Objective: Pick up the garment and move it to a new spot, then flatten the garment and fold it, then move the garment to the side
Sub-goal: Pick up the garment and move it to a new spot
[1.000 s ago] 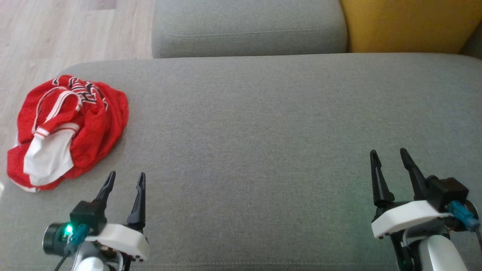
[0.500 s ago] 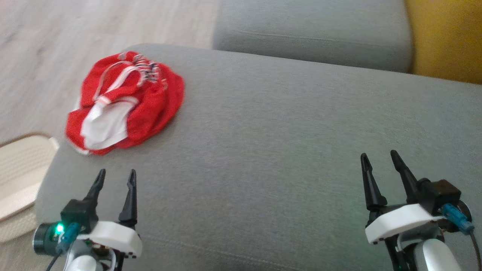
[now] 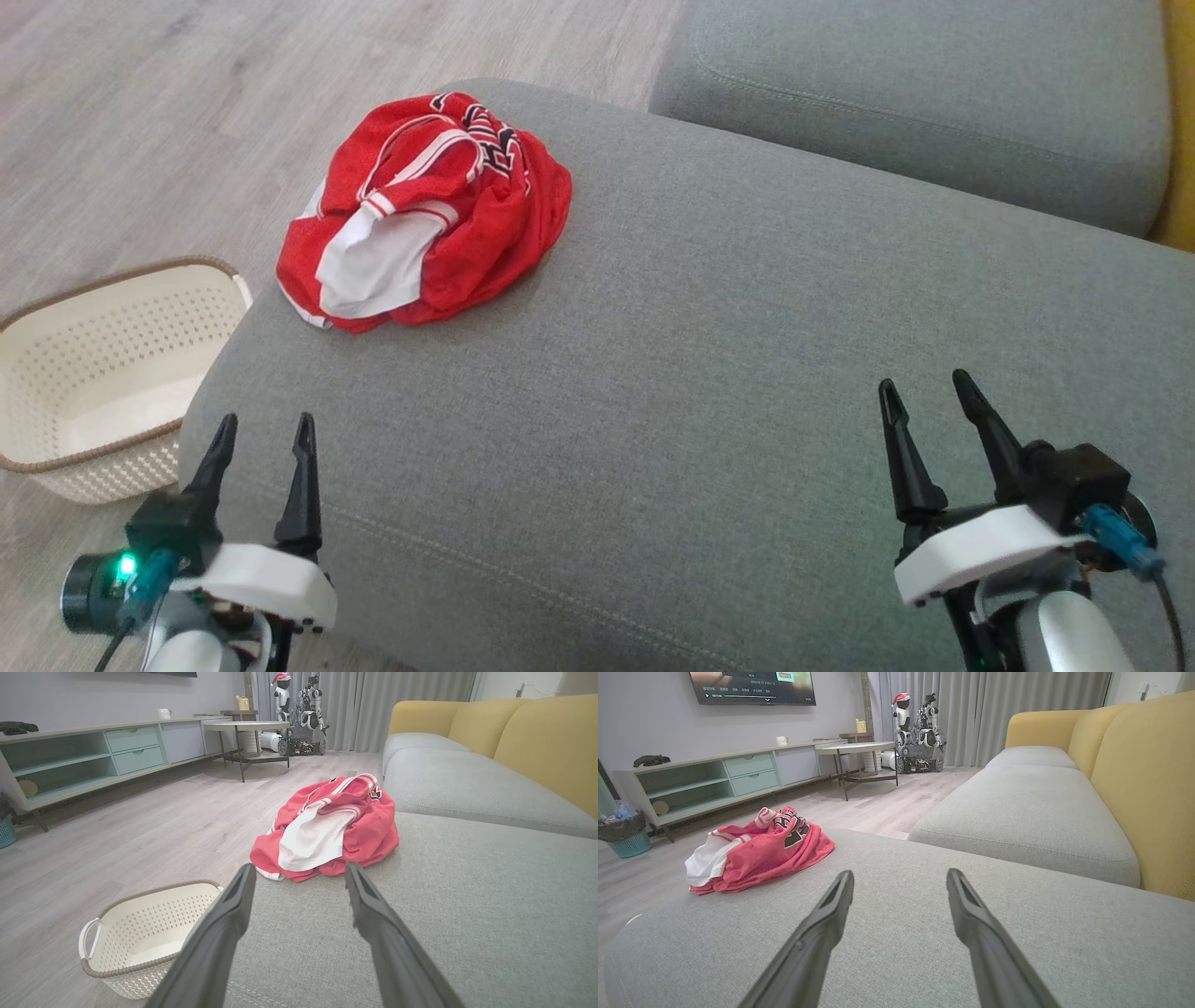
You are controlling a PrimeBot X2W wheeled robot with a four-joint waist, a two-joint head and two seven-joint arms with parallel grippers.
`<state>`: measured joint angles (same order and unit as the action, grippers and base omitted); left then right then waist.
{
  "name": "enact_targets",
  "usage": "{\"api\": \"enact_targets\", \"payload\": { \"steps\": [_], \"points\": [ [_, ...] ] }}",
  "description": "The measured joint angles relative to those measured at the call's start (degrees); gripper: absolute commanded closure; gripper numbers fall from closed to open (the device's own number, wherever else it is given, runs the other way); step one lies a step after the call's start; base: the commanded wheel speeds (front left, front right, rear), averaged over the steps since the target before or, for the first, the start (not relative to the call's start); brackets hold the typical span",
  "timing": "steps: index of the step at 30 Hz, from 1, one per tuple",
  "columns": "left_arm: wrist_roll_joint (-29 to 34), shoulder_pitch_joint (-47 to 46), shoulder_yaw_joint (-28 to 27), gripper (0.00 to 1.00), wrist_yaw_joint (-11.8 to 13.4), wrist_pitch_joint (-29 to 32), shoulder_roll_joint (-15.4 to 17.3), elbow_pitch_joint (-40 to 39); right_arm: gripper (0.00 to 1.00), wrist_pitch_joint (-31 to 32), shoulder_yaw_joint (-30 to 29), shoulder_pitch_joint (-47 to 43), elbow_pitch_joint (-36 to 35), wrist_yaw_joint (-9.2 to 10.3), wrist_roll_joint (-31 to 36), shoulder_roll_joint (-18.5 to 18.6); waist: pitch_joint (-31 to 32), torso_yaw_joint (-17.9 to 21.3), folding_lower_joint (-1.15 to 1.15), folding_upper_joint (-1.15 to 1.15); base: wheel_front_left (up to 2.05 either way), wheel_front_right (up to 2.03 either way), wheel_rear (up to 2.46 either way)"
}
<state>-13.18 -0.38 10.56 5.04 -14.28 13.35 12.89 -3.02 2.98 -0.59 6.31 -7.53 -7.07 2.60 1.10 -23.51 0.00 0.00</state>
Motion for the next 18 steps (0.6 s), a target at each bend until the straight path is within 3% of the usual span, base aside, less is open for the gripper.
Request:
{"api": "enact_targets", "payload": {
  "steps": [18],
  "points": [
    [-0.6, -2.9, 0.6, 0.0, 0.1, 0.0, -0.1, -0.6, 0.0, 1.1, -0.2, 0.4, -1.8, 0.0, 0.3, 0.0, -2.9, 0.4, 0.0, 0.0, 0.0, 0.0, 0.0]
  ]
}}
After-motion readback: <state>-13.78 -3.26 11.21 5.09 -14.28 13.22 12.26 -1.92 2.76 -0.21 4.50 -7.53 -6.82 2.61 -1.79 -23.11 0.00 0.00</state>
